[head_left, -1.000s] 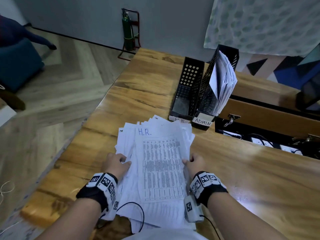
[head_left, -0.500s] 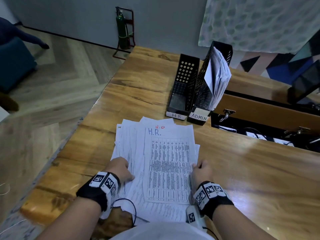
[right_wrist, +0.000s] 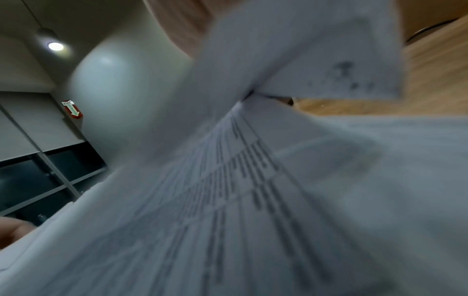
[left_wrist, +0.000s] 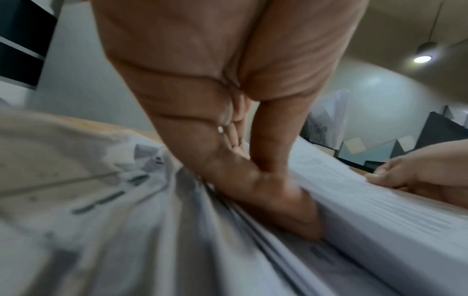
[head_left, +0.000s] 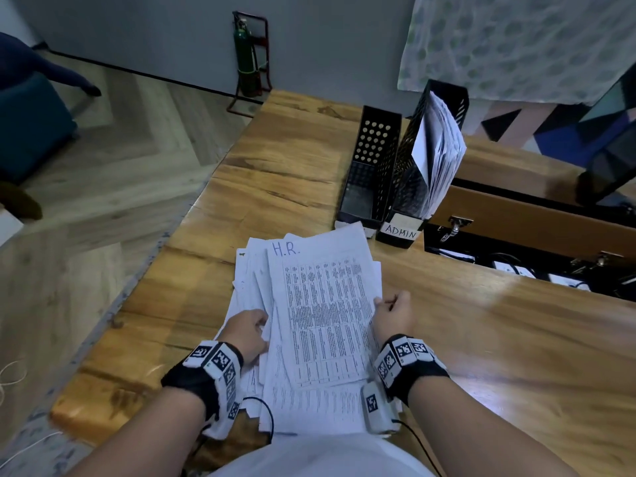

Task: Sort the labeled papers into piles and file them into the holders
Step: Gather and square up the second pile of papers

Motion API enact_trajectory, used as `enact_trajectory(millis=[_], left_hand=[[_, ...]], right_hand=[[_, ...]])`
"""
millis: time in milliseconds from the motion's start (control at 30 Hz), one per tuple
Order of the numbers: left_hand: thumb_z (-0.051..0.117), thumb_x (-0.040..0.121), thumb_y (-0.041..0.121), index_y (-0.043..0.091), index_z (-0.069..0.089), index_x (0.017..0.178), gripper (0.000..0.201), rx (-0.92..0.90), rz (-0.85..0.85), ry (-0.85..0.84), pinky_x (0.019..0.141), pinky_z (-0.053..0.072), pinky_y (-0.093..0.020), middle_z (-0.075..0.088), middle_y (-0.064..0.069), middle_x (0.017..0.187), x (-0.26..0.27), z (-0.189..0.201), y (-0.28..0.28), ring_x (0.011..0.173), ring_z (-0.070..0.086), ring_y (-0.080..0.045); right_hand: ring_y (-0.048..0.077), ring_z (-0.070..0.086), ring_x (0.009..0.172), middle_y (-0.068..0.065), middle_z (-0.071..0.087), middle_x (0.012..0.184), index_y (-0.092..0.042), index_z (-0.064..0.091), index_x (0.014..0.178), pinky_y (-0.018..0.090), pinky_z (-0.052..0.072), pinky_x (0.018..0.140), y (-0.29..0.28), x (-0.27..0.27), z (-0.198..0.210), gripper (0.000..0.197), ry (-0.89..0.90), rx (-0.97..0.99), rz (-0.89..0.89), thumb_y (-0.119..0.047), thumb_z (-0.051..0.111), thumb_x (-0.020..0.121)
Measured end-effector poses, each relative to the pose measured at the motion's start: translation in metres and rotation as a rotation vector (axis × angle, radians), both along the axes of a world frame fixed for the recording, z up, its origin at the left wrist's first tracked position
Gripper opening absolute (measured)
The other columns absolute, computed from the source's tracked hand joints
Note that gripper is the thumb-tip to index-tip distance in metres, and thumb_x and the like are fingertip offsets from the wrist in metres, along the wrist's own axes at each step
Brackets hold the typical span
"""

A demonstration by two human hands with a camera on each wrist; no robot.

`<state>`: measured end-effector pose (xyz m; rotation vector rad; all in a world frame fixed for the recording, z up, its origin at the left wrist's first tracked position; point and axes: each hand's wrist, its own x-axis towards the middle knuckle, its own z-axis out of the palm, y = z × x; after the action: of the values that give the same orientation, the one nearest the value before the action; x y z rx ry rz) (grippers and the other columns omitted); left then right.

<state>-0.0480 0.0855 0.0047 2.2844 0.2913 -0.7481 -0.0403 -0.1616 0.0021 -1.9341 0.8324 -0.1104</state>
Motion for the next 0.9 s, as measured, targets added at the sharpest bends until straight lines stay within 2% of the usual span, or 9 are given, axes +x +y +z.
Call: enact_trajectory(millis=[100,200,300,467,533,633,767,833,900], left_hand=[[0.057,0.08,-0.012,0.015,0.055,0.082,0.027,-0.057,-0.062,0.053,0.043,0.051,-0.026,0.055,-0.003,0.07,-0.01,0.005,-0.001,0.049,0.057,-0.019],[0.057,0.077,-0.013,0.009,0.065,0.099,0.032,-0.171,-0.112,0.179,0.058,0.06,-0.041,0.071,-0.013,0.088,-0.015,-0.003,0.004,0.068,0.071,-0.035],[0.066,0.075,-0.008,0.004,0.061,0.103,0.031,-0.176,-0.16,0.267,0.069,0.06,-0.05,0.068,-0.022,0.1,-0.018,-0.004,0.009,0.074,0.073,-0.036],[0.065,0.081,-0.008,0.006,0.043,0.08,0.026,-0.126,-0.189,0.376,0.073,0.06,-0.045,0.054,-0.012,0.076,-0.025,-0.002,0.01,0.072,0.072,-0.035],[0.061,0.087,-0.002,0.001,0.051,0.097,0.014,-0.161,-0.138,0.33,0.066,0.061,-0.042,0.06,-0.014,0.083,-0.024,-0.004,0.012,0.071,0.071,-0.035],[0.047,0.099,0.02,0.008,0.053,0.109,0.017,-0.233,0.176,0.12,0.049,0.05,-0.029,0.056,-0.011,0.079,-0.013,-0.003,0.011,0.059,0.057,-0.026],[0.042,0.097,0.049,0.01,0.044,0.127,0.049,-0.198,0.194,0.018,0.078,0.044,-0.029,0.06,-0.005,0.106,0.001,0.003,-0.003,0.095,0.058,-0.025],[0.045,0.097,0.044,0.01,0.031,0.14,0.057,-0.183,0.153,0.026,0.097,0.041,-0.031,0.052,-0.005,0.133,0.001,0.003,-0.018,0.12,0.05,-0.026],[0.046,0.099,0.028,0.011,0.023,0.145,0.055,-0.135,0.106,-0.008,0.091,0.04,-0.027,0.046,-0.008,0.14,-0.005,0.004,-0.033,0.121,0.049,-0.026]], right_hand=[[0.02,0.049,0.06,0.005,0.054,0.067,-0.012,0.048,0.077,0.025,0.041,0.057,0.003,-0.006,-0.01,0.023,0.118,0.044,0.052,-0.019,0.068,0.087],[0.018,0.049,0.059,0.007,0.053,0.065,-0.012,0.049,0.071,0.026,0.043,0.059,-0.003,-0.013,-0.017,0.026,0.204,0.018,0.143,-0.017,0.07,0.086],[0.017,0.049,0.06,0.006,0.054,0.068,-0.012,0.048,0.074,0.024,0.04,0.056,-0.011,-0.02,-0.013,0.025,0.27,-0.044,0.292,-0.02,0.068,0.088],[0.01,0.048,0.072,0.001,0.054,0.088,-0.011,0.052,0.104,0.018,0.038,0.057,-0.02,-0.034,-0.008,0.019,0.246,-0.005,0.266,-0.005,0.063,0.09],[0.011,0.047,0.075,0.01,0.056,0.098,-0.013,0.051,0.111,0.015,0.038,0.06,-0.022,-0.035,-0.008,0.029,0.18,0.027,0.232,0.006,0.056,0.09],[0.016,0.052,0.085,0.005,0.055,0.095,-0.014,0.048,0.114,0.02,0.043,0.075,-0.02,-0.026,-0.006,0.032,0.098,0.032,0.162,0.008,0.052,0.091],[0.018,0.055,0.079,-0.002,0.054,0.082,-0.017,0.053,0.101,0.027,0.045,0.074,-0.013,-0.006,-0.013,0.02,0.12,-0.026,0.221,0.001,0.055,0.092],[0.013,0.051,0.071,-0.004,0.052,0.077,-0.017,0.052,0.097,0.026,0.046,0.067,-0.007,0.0,-0.017,0.018,0.133,-0.038,0.265,0.0,0.053,0.093],[0.017,0.051,0.073,-0.003,0.052,0.076,-0.016,0.052,0.097,0.019,0.04,0.059,-0.002,0.001,-0.019,0.018,0.115,-0.04,0.278,0.001,0.051,0.094]])
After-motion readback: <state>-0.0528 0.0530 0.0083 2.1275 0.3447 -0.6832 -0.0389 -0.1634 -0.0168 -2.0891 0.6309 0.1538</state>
